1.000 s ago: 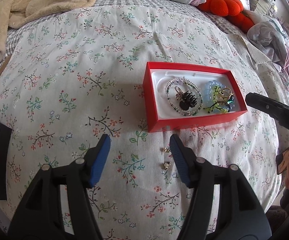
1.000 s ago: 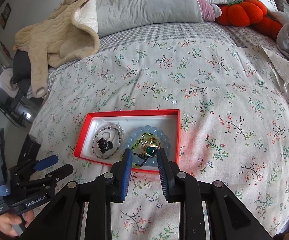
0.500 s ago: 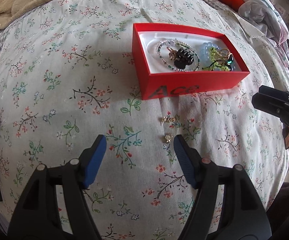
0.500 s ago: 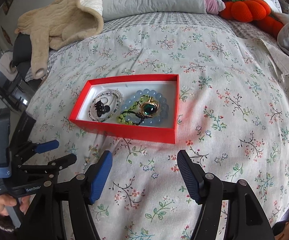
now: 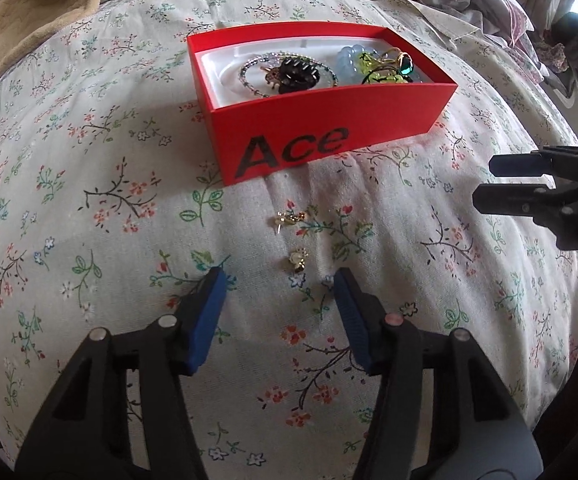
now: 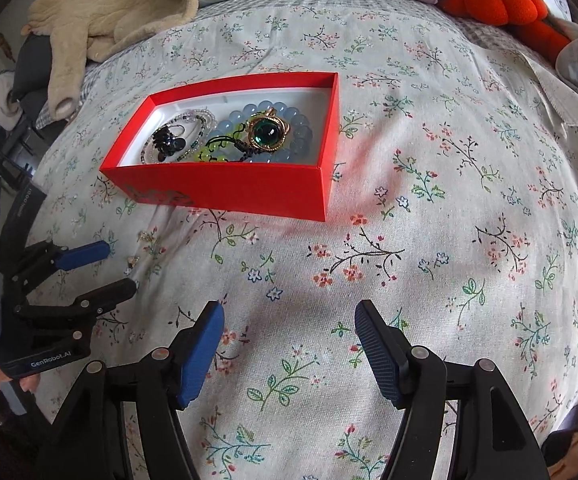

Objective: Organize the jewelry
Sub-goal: 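Grasp another small gold earring with the left gripper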

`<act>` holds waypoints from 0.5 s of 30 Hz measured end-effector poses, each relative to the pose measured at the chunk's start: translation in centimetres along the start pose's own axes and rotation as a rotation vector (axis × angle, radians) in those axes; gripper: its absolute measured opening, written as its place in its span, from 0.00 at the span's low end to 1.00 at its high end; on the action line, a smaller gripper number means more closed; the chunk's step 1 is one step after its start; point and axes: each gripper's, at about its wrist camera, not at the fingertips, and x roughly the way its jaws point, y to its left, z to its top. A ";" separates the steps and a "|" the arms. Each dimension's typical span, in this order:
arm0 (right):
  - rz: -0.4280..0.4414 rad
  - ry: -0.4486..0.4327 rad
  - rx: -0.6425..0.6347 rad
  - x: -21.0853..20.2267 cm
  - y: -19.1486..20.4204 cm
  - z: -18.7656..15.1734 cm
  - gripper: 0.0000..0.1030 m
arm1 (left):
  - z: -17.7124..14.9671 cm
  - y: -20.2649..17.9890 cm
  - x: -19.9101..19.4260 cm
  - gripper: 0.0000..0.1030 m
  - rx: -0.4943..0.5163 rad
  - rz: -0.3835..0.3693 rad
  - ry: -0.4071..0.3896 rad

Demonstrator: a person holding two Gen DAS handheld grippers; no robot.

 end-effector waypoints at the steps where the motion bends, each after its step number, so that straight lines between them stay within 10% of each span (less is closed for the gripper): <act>1: 0.001 0.004 0.001 0.1 -0.1 -0.1 0.67 | 0.1 -0.1 0.1 0.49 0.009 -0.002 -0.003; 15: -0.008 0.013 0.017 0.0 -0.9 -0.5 0.67 | 0.5 -1.3 0.6 0.10 0.041 -0.011 0.012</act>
